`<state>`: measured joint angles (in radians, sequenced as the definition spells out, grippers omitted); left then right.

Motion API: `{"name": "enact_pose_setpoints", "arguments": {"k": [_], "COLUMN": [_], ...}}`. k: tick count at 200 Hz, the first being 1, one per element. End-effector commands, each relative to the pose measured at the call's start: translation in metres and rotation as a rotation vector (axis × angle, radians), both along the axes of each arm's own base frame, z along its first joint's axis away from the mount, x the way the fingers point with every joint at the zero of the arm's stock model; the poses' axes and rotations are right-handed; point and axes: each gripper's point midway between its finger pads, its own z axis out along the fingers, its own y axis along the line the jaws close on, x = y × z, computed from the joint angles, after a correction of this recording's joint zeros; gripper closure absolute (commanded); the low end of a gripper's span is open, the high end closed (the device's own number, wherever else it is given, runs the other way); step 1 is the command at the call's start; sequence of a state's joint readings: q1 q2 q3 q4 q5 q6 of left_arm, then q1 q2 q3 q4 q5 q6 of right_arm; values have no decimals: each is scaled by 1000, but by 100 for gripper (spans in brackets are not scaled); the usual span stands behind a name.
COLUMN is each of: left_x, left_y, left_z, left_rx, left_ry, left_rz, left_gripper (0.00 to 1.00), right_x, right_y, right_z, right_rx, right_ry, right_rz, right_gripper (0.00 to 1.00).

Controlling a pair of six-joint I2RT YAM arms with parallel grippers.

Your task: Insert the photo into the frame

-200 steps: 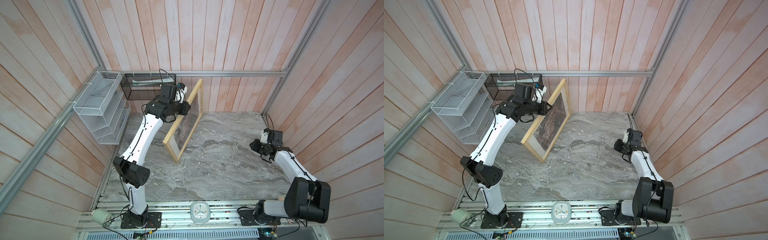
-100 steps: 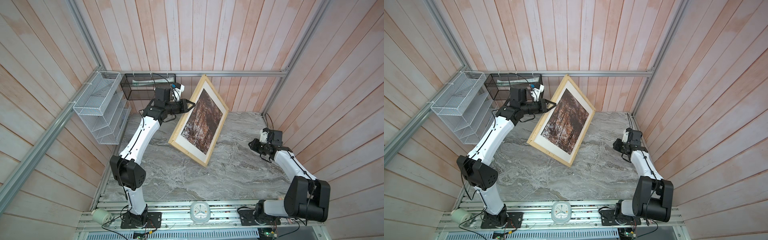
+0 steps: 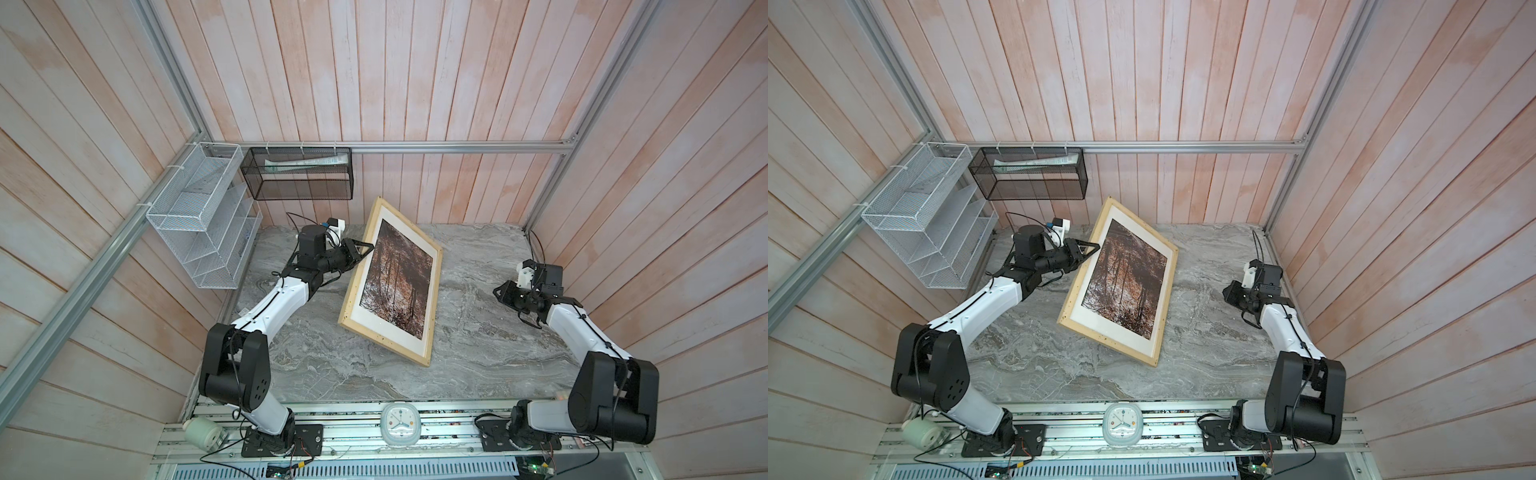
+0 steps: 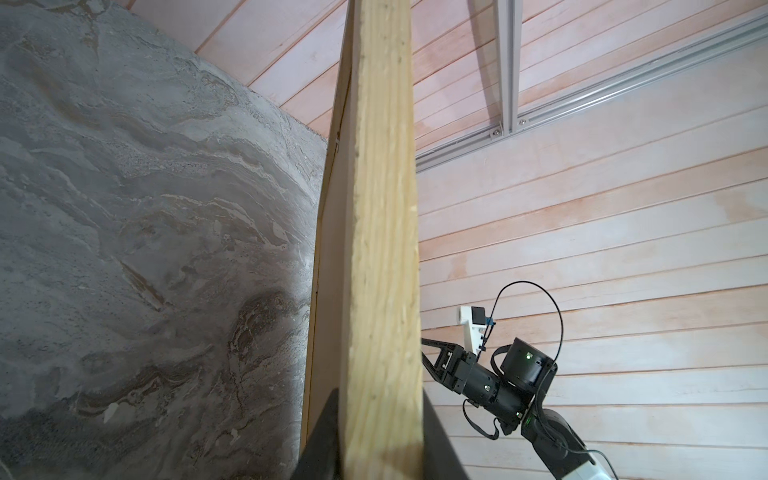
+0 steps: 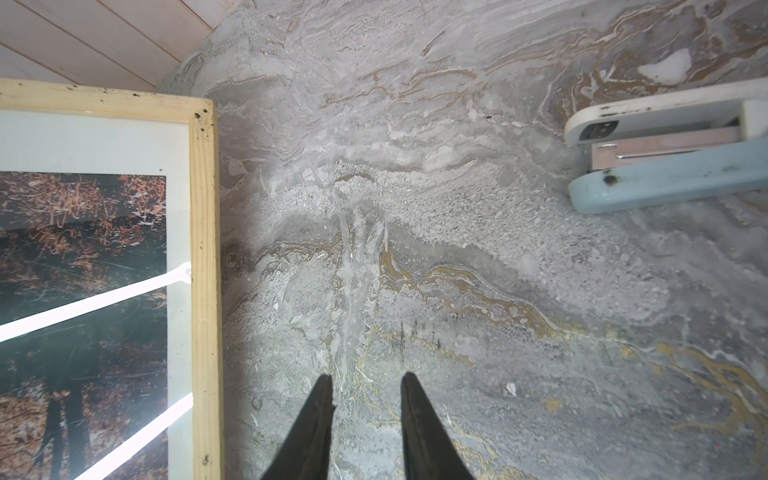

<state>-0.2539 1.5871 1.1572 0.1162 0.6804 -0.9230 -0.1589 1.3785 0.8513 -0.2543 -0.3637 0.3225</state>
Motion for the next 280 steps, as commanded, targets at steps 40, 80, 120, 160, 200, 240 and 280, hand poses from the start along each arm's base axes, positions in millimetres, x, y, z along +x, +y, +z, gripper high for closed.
{"name": "enact_pose_setpoints", "arguments": {"k": [40,80,120,160,200,240,280], "left_x": [-13,-7,-1,4,9,12,14], "left_y": [18,31,37,38,40,47,47], "left_z": [49,6,-25,-50,-67,-90,-121], "left_rx": [-120,-82,-48,-33,-33,-31,-27], "left_ry": [-181,-108,-62,-13,24,55,99], "left_rz": [76,122,138,133,129,151,130], "left_gripper": [100,100,93,81,61,49,45], "right_x": [0,-1,-1,-1,-1,-2,-4], "right_y": [5,7,6,7,7,7,10], "right_z": [0,-2,-1,-2,-2,-5,-14], "right_rx": [44,50,51,52,51,55,77], "right_ry": [-18,-13,-17,-11,-12,-8,6], "right_rz": [8,12,10,13,13,12,17], "right_gripper": [68,68,67,67,67,67,66]}}
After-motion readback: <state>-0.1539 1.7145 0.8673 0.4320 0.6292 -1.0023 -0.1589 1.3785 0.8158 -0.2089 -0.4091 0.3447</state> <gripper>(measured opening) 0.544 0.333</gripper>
